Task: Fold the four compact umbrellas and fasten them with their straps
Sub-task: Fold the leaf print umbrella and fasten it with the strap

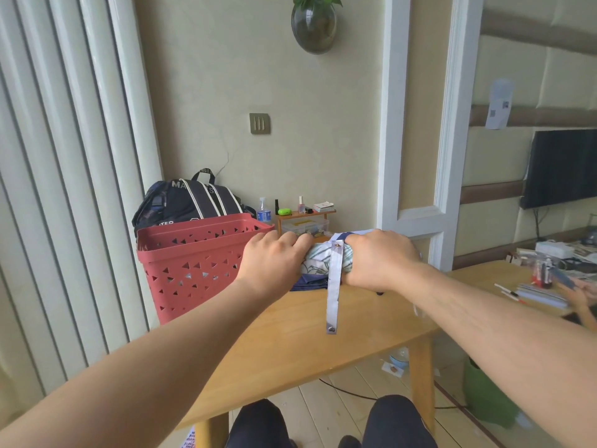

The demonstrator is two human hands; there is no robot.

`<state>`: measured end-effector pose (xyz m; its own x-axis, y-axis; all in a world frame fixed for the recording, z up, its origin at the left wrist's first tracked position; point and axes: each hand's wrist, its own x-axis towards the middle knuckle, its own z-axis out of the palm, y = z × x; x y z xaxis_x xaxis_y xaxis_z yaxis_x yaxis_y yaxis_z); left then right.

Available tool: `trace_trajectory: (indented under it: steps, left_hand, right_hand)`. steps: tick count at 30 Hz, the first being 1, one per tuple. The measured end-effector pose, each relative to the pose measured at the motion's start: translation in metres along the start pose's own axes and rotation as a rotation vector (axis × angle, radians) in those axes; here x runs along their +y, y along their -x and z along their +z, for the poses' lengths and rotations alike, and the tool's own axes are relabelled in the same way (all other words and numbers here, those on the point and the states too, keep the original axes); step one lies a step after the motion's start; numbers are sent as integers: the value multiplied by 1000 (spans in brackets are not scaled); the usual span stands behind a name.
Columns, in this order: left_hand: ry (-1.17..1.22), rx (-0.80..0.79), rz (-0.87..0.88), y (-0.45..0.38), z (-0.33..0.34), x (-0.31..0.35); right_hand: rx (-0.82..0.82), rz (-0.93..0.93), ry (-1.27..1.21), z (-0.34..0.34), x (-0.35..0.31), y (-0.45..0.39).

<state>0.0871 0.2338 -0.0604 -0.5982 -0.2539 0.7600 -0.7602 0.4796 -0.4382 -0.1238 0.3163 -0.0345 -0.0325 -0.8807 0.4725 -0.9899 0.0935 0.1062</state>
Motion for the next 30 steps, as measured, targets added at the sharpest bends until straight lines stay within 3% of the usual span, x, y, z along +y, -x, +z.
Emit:
trace_trajectory:
  steps: [2,8,16,20,23,25,27,30]
  left_hand:
    - [-24,38,32,-1,-1,-3]
    - [-19,-220,-23,-9,-10,2]
    - [252,-472,-233,-8,-12,4]
    - [314,-473,-200,-3,-10,-2]
    - [405,-355,-261,1,-6,-3]
    - [577,-222,-401,5,-4,-2]
    - [852,-137,-696,8,-7,1]
    - [1356,-276,-1237,5,-5,12]
  right_hand:
    - [-78,14,-51,-5,3,1]
    - [-123,4,-69,-5,5,1]
    - [94,-102,156,0,-1,0]
    - [62,-96,143,6,-5,4]
    - [63,-88,155,5,-4,3]
    - [77,-57,136,0,-2,3]
    - [89,-21,112,-6,1,2]
    - [119,8,107,-15,3,1]
